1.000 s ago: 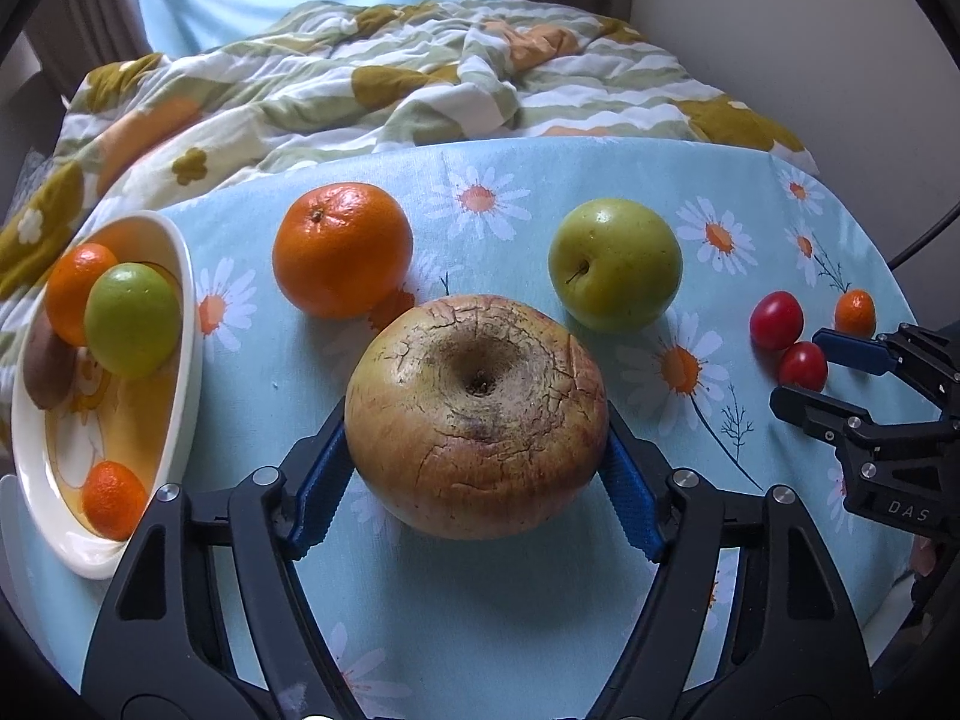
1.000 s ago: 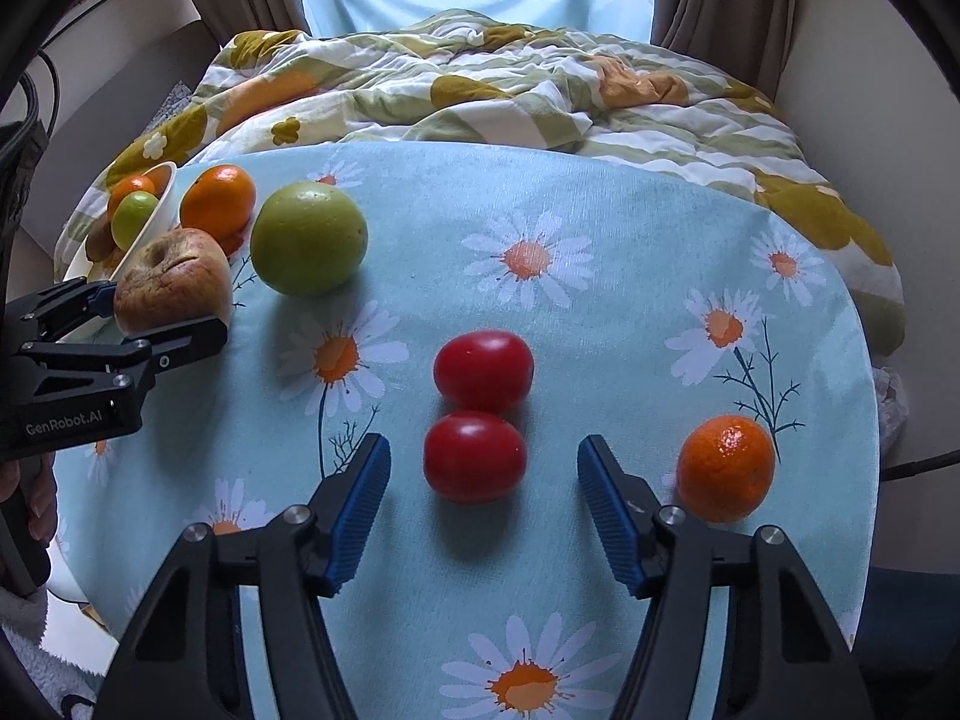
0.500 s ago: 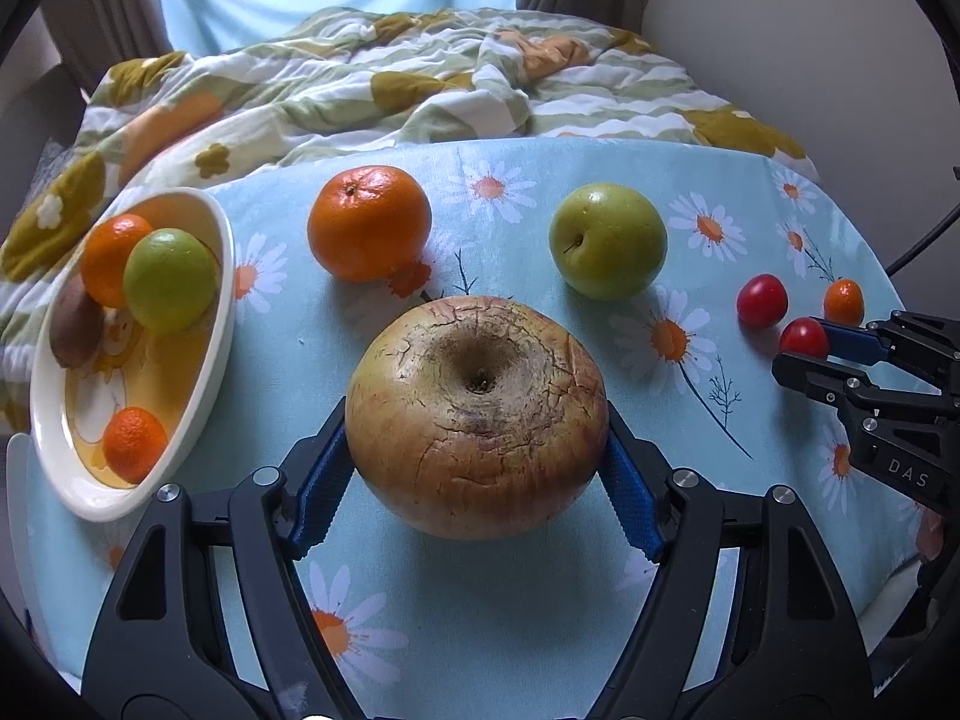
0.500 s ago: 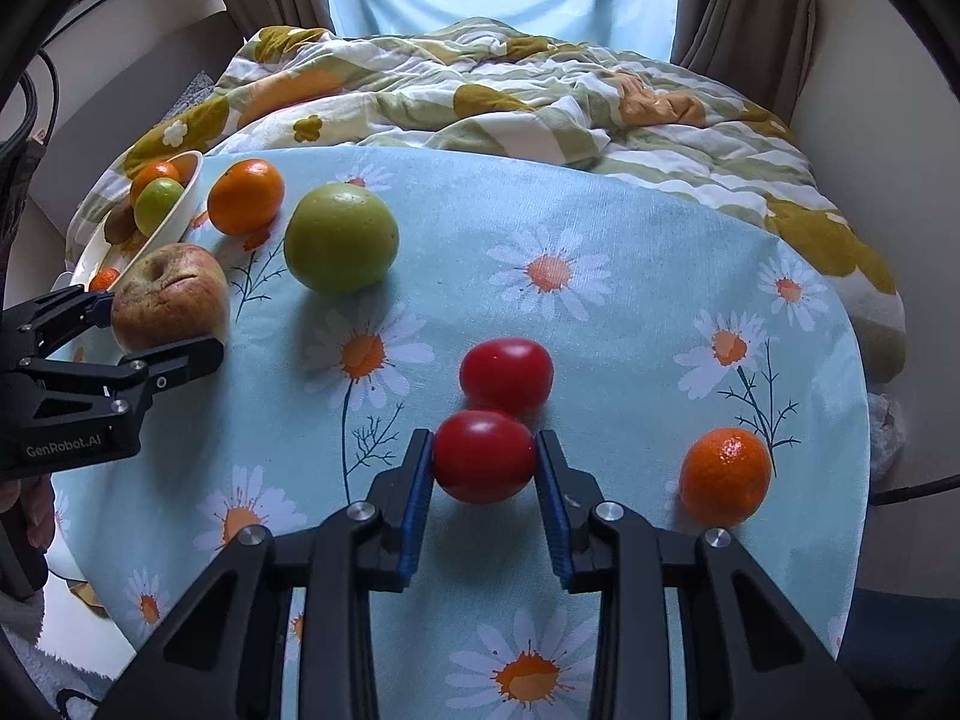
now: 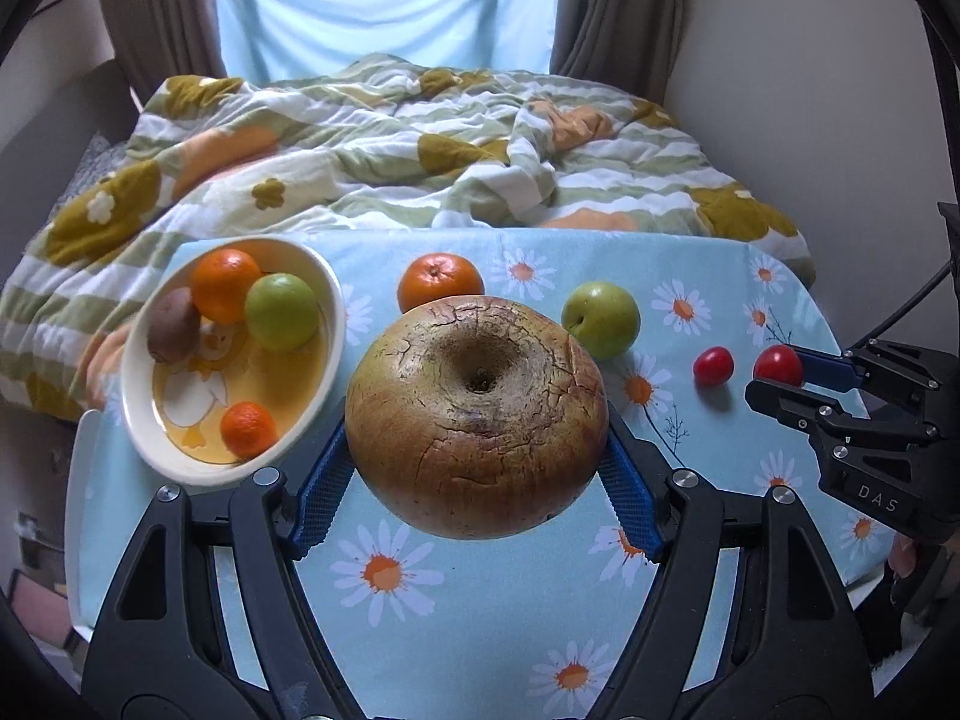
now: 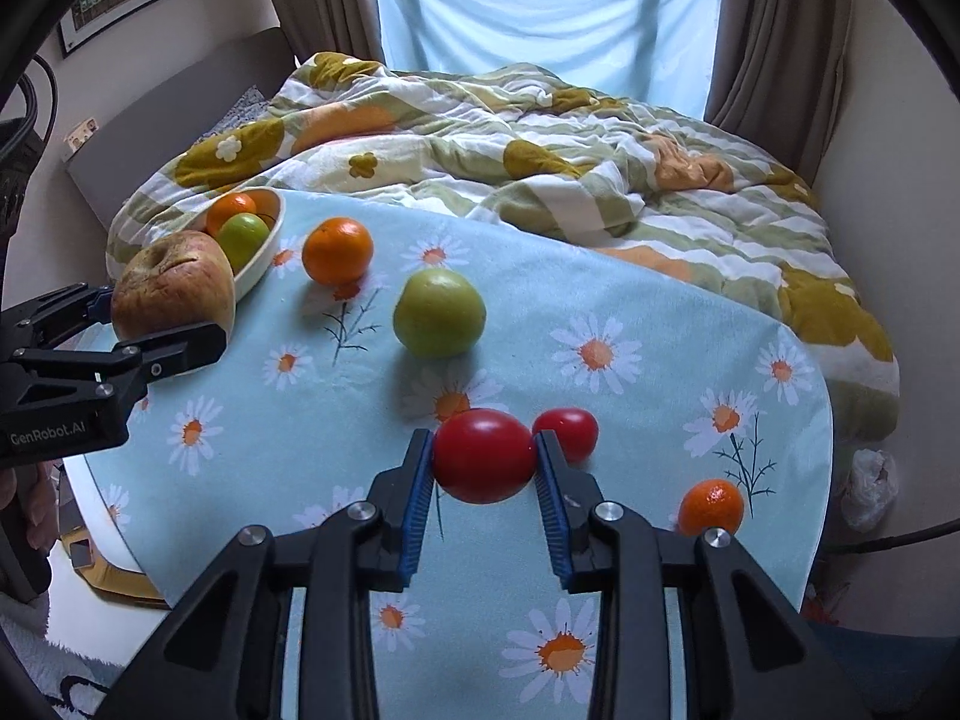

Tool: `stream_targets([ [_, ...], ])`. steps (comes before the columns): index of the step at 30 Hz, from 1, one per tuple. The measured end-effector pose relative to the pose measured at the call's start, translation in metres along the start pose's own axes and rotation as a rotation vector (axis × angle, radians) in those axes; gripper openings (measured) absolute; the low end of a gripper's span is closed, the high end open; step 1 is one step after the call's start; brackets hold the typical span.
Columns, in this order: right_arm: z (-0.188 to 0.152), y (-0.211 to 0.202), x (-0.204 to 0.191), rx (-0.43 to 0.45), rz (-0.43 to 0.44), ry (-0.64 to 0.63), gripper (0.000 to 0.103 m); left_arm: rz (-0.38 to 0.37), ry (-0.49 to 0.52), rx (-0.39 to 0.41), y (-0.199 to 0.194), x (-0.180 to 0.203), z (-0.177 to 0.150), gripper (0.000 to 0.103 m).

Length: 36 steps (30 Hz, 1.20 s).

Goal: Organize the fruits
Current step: 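Carry the cracked apple into the duck bowl and open the left tool while the right tool carries the tomato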

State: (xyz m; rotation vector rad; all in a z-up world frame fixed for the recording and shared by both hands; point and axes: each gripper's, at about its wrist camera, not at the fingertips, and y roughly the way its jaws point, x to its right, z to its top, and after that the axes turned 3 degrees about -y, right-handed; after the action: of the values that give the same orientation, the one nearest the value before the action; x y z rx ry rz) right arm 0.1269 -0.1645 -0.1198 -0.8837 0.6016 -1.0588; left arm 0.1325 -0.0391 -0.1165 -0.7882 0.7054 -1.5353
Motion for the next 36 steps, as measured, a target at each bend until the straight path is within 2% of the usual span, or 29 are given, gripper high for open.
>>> stream_targets([
  [8,0.028,-0.011,-0.036,0.043,0.024,-0.024,0.031,0.009,-0.017,0.055,-0.032,-0.036,0.01,0.081],
  [17,0.062,-0.001,-0.091,0.046,0.041,0.002,0.031,0.0,0.013,0.042,-0.04,-0.098,0.021,0.081],
  [29,0.089,0.045,-0.15,0.022,0.03,0.08,0.031,-0.032,0.071,-0.044,0.007,-0.175,0.025,0.081],
  [36,0.093,0.068,-0.168,0.005,0.018,0.125,0.031,-0.063,0.14,-0.091,0.038,-0.194,0.021,0.081],
])
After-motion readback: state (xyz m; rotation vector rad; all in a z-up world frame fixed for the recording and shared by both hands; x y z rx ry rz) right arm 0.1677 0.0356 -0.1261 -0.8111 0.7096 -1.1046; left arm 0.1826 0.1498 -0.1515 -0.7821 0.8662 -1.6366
